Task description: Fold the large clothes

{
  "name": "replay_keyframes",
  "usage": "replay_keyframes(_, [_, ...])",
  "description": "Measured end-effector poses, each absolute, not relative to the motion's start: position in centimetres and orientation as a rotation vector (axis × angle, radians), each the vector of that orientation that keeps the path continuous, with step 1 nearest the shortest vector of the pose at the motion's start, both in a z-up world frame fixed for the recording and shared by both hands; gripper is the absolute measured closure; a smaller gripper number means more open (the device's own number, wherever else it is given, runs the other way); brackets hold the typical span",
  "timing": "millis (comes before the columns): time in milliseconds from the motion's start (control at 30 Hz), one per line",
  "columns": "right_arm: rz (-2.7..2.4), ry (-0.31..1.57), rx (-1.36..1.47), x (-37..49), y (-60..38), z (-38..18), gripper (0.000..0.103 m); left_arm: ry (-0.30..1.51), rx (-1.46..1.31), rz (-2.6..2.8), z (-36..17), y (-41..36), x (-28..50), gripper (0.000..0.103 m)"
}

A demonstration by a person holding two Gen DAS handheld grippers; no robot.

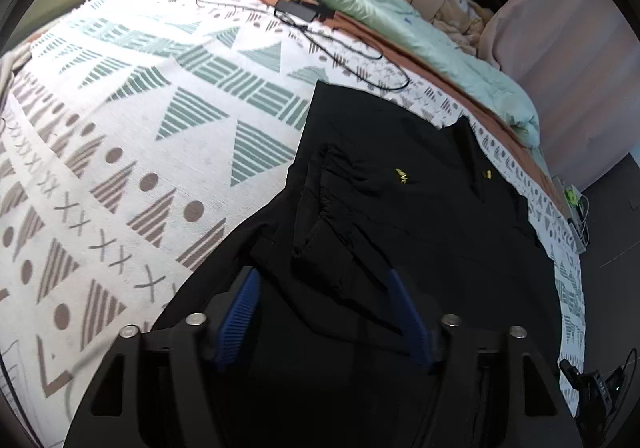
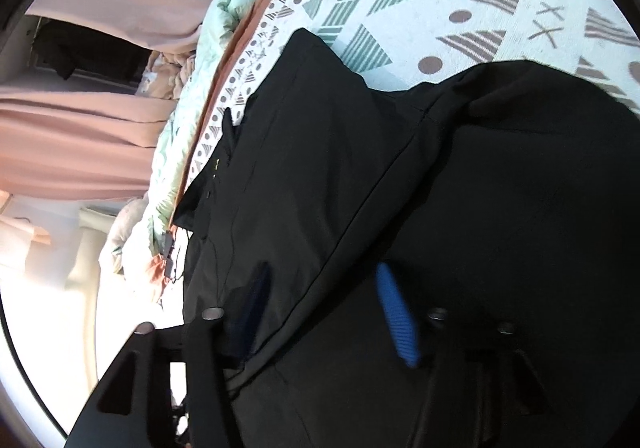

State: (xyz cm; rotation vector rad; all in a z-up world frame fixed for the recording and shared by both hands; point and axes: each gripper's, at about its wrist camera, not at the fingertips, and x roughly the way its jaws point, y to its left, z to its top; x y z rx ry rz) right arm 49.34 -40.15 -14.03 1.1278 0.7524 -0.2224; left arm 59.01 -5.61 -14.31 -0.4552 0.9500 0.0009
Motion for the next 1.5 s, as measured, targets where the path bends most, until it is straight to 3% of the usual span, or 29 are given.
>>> replay_keyframes(133, [-0.188,0.756,1.106,48.8,-39.2,-12.9,0.036,0.921,-0.452,-0.021,-12.2,-5.3,56.9,0.032])
replay_keyframes(200, [-0.168,0.740,1.089,48.1,-38.6,-12.1,0.017,0.911,-0.448,-0.030,-11.6,-5.1,55.8,0.032])
replay_keyframes(267, [-0.167,0.738,1.065,47.7,-38.2,-11.5,0.011,0.905,-0.437,-0.033,-11.1,-4.9,54.5,0.032])
replay_keyframes(667, [-0.155,0.751,0.927,39.8,-34.7,-9.4,0.010,0.879,-0.457,-0.095,-11.0,-3.9,44.5,0.029])
replay_keyframes(733, [-0.147,0.749,0.899,38.1,-33.9,-9.2,0.010,0.853,-0.467,-0.094,-10.8,-3.5,42.7,0.012])
replay_keyframes(800, [-0.140,0.745,0.877,36.7,-33.2,-9.2,0.010,0.826,-0.484,-0.076,-10.7,-2.9,40.8,0.006])
replay_keyframes(1500, [-0.075,0.646,0.961,22.9,-29.4,-10.3,0.010,0.810,-0.484,-0.052,-12.1,-1.3,28.7,0.005])
